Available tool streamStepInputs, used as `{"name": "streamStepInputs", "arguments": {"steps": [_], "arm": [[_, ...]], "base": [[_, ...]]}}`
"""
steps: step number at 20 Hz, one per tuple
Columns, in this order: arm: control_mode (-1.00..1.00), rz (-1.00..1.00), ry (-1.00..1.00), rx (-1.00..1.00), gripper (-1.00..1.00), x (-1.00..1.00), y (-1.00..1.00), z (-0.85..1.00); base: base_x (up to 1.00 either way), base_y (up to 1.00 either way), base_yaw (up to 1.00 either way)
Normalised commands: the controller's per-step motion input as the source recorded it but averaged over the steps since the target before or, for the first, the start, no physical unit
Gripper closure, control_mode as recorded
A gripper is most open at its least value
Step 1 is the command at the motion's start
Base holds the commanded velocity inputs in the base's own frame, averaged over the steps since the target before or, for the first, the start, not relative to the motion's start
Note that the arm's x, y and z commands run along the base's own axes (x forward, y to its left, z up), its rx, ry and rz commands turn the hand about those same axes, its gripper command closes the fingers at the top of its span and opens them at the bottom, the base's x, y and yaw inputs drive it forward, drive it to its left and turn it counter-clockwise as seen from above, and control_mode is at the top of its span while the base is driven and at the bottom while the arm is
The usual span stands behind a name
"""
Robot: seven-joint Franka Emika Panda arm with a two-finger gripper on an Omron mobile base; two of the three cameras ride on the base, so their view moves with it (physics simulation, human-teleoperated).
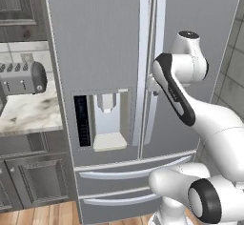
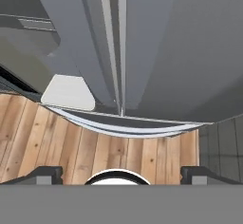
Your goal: Take the cake and donut from the fridge and place them on the empty tray on the dining counter.
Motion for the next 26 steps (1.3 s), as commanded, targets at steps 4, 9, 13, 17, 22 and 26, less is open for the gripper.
{"name": "streamStepInputs", "arguments": {"steps": [4, 9, 13, 17, 22, 26], "arm": [[-1.0, 0.0, 0.0, 0.0, -1.0, 0.21, 0.0, 0.0], [-1.0, -0.03, -0.04, 0.0, -1.0, 0.34, 0.0, 0.0], [-1.0, -0.05, -0.08, 0.0, -1.0, 0.19, 0.0, 0.0], [-1.0, -0.06, -0.26, 0.0, -1.0, 0.02, -0.01, 0.0], [-1.0, -0.04, -0.21, 0.0, -1.0, 0.27, -0.1, 0.0], [-1.0, -0.02, -0.01, 0.0, -1.0, 0.67, 0.0, 0.0]], "base": [[0.0, 0.0, 0.0], [0.0, 0.0, 0.0], [0.0, 0.0, 0.0], [0.0, 0.0, 0.0], [0.0, 0.0, 0.0], [0.0, 0.0, 0.0]]}}
